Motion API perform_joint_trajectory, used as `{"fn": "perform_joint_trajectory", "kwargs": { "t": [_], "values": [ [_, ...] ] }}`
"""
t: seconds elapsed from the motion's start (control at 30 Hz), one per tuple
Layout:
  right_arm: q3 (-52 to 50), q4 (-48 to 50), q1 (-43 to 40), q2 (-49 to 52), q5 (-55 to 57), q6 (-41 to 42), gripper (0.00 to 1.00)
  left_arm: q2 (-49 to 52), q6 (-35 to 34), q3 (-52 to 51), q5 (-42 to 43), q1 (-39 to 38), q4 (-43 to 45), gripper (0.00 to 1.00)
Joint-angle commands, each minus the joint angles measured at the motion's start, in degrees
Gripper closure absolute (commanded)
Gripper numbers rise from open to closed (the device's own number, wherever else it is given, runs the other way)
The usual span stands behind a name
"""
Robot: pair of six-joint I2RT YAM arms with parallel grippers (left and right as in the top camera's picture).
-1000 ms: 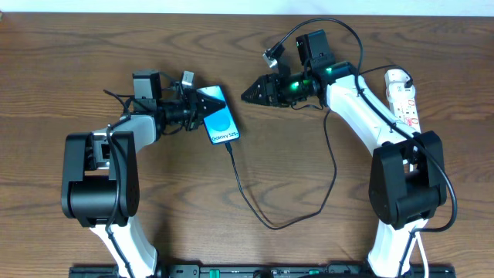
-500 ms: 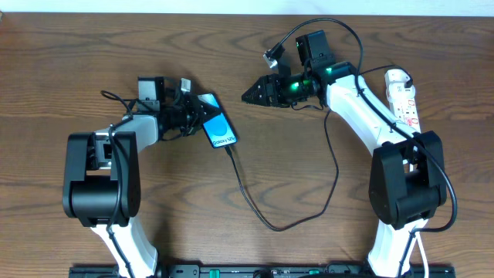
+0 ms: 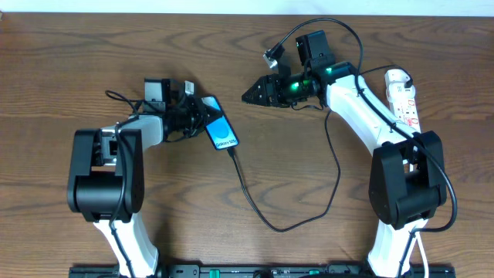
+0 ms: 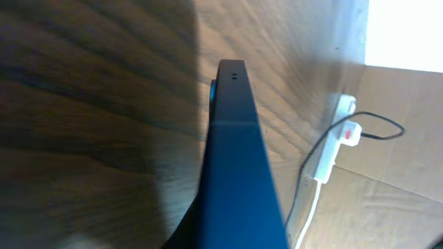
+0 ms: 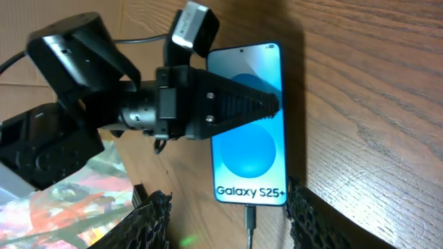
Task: Plug charger to phone and switch on socket
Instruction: 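Lower the phone flat onto the table with the left gripper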
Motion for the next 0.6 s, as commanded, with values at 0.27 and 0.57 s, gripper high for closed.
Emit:
{"fn": "perform_joint_trajectory", "kwargs": {
  "t": [0.27, 0.57],
  "values": [
    [0.8, -0.8, -0.1, -0.6, -0.2, -1.1, 0.47, 0.6, -2.0, 0.5, -4.1, 0.0, 3.1, 0.93],
    [0.8, -1.6, -0.1, -0.6, -0.2, -1.1, 0.48, 0.6, -2.0, 0.5, -4.0, 0.0, 2.6, 0.85]
  ]
}}
